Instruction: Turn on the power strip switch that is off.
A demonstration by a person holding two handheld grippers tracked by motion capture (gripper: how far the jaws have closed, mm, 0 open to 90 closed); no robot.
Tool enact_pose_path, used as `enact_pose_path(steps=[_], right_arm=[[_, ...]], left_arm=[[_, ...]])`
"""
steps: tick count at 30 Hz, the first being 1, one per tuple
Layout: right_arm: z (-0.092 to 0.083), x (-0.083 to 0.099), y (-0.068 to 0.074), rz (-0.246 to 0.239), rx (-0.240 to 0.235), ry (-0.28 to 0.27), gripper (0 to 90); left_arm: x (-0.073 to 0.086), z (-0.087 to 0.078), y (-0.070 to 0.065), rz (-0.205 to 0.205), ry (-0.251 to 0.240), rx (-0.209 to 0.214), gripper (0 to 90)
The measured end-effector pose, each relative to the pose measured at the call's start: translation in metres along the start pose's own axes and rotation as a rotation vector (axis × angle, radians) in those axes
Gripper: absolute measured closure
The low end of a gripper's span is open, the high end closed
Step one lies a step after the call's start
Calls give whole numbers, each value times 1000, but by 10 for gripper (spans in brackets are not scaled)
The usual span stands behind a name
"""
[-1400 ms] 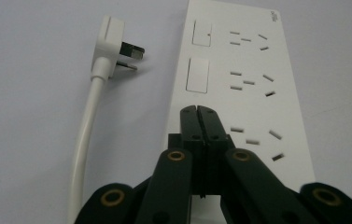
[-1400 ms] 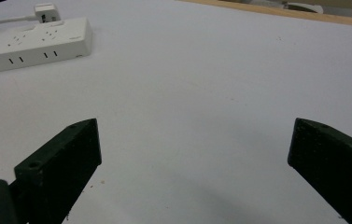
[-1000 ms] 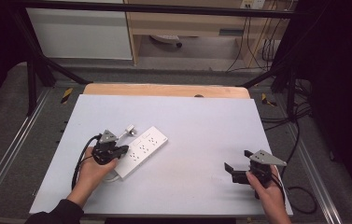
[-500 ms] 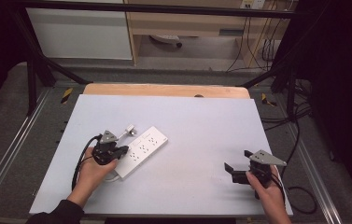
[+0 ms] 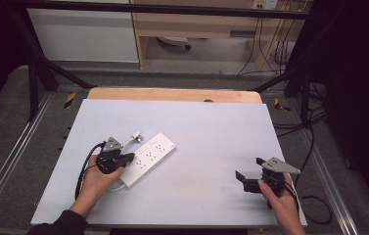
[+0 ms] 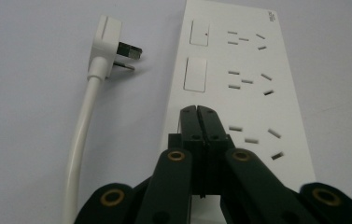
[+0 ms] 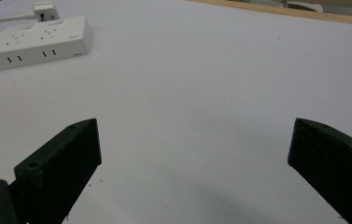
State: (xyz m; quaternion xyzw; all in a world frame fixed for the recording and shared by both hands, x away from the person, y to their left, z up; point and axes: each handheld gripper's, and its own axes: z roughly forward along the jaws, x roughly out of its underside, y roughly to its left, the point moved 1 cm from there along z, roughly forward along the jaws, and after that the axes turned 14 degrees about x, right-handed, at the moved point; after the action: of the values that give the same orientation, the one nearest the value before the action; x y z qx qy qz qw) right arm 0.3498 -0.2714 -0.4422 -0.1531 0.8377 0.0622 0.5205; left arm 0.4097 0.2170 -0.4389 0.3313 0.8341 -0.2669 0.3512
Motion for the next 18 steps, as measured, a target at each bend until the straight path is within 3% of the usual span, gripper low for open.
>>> enact_pose_path(steps=[18], right_arm=[[-1,0,-1,8,2,-3,32]], left_arm=[[-3,2,-2,19,-17,8,900]])
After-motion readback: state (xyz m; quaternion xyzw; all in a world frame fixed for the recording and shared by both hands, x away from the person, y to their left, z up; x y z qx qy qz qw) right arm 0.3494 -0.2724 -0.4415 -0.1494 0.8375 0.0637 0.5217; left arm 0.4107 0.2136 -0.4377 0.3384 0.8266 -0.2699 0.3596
